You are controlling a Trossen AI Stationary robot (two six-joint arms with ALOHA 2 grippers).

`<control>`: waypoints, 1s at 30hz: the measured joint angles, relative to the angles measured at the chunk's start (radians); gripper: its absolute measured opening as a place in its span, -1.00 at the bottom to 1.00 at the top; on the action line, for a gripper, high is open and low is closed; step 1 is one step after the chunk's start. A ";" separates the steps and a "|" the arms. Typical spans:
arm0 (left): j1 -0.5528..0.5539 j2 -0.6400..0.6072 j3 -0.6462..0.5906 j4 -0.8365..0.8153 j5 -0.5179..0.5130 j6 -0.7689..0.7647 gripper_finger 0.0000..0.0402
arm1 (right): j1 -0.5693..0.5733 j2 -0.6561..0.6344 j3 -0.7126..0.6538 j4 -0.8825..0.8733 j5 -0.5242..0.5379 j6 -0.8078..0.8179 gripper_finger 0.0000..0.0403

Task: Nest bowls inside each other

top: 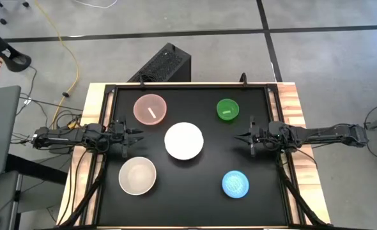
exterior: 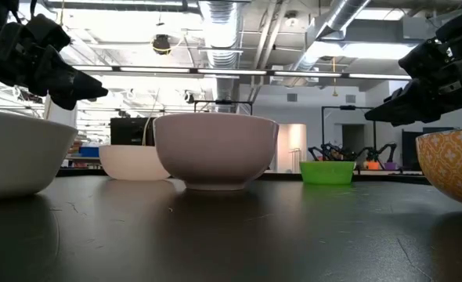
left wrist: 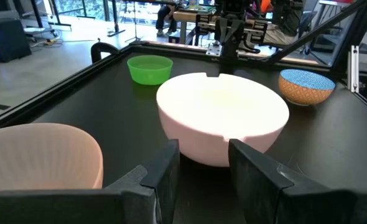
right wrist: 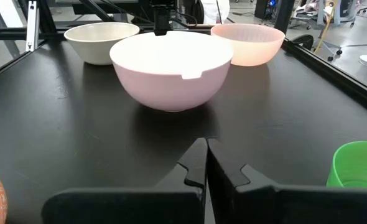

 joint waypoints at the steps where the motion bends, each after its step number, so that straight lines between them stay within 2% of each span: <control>1: 0.000 0.000 0.000 0.000 0.000 0.000 -0.36 | 0.000 0.000 0.000 0.000 0.000 0.000 -0.84; 22: 0.000 0.000 0.000 0.000 0.000 0.000 -0.36 | 0.000 0.000 0.000 0.016 0.000 -0.032 -0.84; 26: 0.000 0.000 0.000 0.000 0.000 0.000 -0.36 | 0.000 0.000 0.000 0.104 0.000 -0.026 -0.84; 30: 0.000 0.000 0.000 0.000 0.000 0.000 -0.36 | 0.000 0.000 0.000 0.279 0.000 0.013 -0.84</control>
